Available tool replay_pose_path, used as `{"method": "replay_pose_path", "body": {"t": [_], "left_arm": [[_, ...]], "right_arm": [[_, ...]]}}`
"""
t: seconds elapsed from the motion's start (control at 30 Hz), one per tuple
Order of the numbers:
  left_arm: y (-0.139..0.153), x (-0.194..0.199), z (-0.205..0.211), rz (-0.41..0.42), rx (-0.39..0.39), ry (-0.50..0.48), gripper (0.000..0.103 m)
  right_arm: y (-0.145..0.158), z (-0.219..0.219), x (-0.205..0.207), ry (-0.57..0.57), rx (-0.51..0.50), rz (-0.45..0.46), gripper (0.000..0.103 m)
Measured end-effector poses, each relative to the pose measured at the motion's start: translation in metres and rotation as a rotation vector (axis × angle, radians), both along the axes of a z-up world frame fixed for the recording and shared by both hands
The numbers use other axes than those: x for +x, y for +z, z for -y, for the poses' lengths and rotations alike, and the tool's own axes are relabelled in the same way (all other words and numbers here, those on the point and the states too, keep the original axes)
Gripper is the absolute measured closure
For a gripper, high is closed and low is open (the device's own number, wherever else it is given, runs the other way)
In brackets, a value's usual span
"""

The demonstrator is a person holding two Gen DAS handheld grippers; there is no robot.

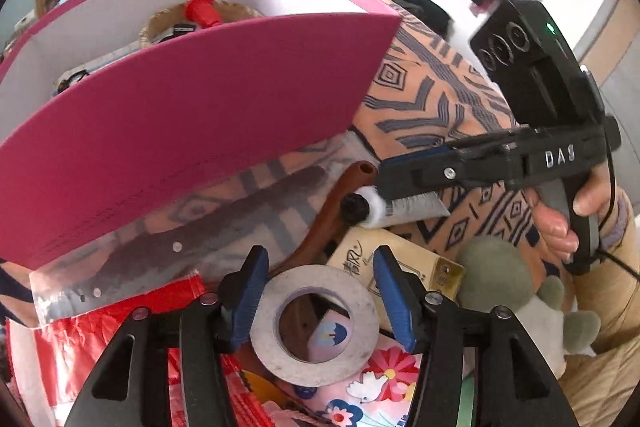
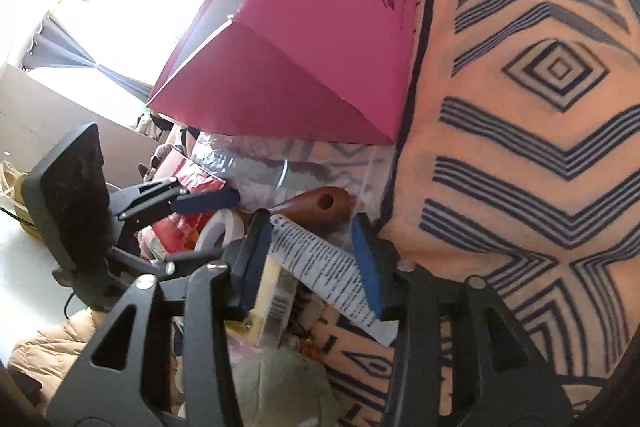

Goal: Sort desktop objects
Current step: 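Move the right gripper down to the white tube on the bed, then grasp the white tube with the right gripper and lift it upright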

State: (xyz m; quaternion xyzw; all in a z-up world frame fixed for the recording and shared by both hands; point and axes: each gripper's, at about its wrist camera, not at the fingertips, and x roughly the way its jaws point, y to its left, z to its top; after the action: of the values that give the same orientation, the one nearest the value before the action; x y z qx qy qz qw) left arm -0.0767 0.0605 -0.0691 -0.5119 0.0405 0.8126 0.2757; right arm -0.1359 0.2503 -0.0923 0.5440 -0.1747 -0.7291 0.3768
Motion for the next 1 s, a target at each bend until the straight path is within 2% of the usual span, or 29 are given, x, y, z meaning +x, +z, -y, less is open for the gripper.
{"method": "replay_pose_path", "body": {"t": [0.17, 0.3, 0.53, 0.67, 0.77, 0.87, 1.0], "left_arm": [[0.002, 0.01, -0.002, 0.035, 0.061, -0.06, 0.044], [0.003, 0.015, -0.001, 0.037, 0.067, -0.072, 0.044], [0.004, 0.017, 0.001, 0.036, 0.068, -0.052, 0.044], [0.006, 0.017, -0.006, 0.023, 0.061, -0.053, 0.044], [0.009, 0.019, -0.012, 0.003, 0.041, -0.054, 0.044], [0.011, 0.021, -0.013, 0.004, 0.057, -0.057, 0.044], [0.014, 0.023, -0.014, -0.004, 0.057, -0.053, 0.044]], "right_arm": [[0.0, 0.009, 0.001, 0.024, -0.02, 0.009, 0.054], [-0.004, 0.012, 0.0, 0.007, -0.021, 0.019, 0.054], [0.007, 0.028, 0.025, 0.132, 0.167, -0.136, 0.054], [0.01, 0.036, 0.035, 0.179, 0.279, -0.233, 0.063], [0.01, 0.04, 0.039, 0.196, 0.306, -0.257, 0.066], [0.01, 0.039, 0.04, 0.176, 0.385, -0.303, 0.072], [0.003, 0.033, 0.033, 0.152, 0.412, -0.302, 0.075]]}}
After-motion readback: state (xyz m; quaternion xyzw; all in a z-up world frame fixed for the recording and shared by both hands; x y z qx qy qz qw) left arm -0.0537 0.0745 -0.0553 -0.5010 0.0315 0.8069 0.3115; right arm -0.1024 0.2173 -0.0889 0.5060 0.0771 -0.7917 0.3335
